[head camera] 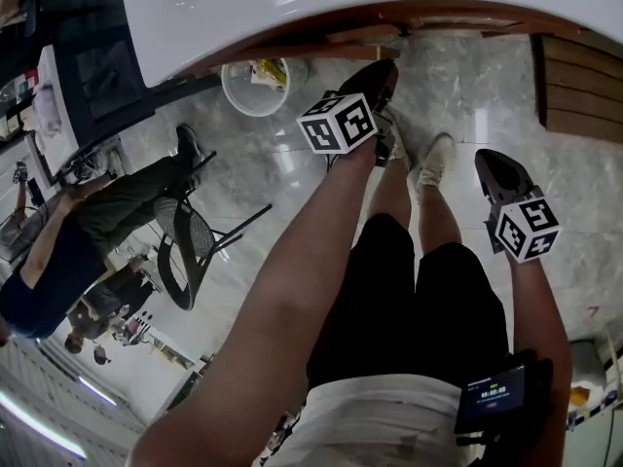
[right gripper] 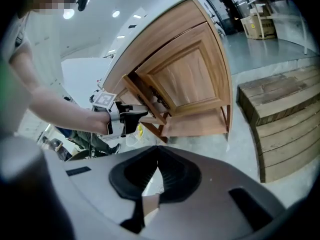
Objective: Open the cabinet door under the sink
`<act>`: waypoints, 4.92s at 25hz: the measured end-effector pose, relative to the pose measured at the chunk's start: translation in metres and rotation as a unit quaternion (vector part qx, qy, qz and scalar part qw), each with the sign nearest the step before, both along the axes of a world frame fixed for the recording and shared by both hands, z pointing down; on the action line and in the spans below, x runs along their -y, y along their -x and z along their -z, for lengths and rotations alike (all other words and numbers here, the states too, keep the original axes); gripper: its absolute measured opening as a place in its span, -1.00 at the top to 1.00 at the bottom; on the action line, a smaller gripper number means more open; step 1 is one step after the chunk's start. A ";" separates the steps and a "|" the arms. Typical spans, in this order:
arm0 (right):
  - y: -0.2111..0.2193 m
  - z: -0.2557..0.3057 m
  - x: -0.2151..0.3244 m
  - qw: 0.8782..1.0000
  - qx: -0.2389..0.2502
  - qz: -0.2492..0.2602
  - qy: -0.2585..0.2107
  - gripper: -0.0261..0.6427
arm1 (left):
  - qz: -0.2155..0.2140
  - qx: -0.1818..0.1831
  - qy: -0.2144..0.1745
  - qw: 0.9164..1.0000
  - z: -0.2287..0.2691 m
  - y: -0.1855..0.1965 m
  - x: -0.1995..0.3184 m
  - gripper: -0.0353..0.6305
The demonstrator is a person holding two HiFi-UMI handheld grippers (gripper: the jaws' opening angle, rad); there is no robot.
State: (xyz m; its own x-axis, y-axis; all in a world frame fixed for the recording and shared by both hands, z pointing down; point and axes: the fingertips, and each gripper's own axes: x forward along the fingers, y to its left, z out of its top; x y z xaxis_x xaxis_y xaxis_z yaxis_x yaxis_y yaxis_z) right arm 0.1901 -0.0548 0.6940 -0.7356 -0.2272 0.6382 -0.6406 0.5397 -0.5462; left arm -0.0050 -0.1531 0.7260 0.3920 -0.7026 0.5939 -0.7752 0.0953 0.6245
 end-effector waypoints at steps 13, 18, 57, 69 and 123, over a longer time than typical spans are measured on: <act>0.028 -0.006 -0.010 0.998 0.006 0.065 0.014 0.89 | -0.014 0.009 0.009 1.000 0.003 0.009 -0.021 0.62; 0.034 -0.004 -0.011 0.998 0.005 0.066 0.013 0.89 | -0.034 0.008 0.008 0.999 0.003 0.009 -0.038 0.62; 0.120 0.018 -0.116 0.999 -0.023 0.042 -0.007 0.88 | -0.230 0.033 0.024 0.972 0.004 0.063 -0.172 0.63; 0.152 0.020 -0.138 0.999 -0.029 0.040 -0.017 0.89 | -0.350 0.090 0.019 0.932 -0.001 0.109 -0.215 0.63; 0.173 0.079 -0.090 0.996 -0.065 -0.006 -0.054 0.88 | -0.245 0.117 -0.067 0.960 0.087 0.131 -0.310 0.64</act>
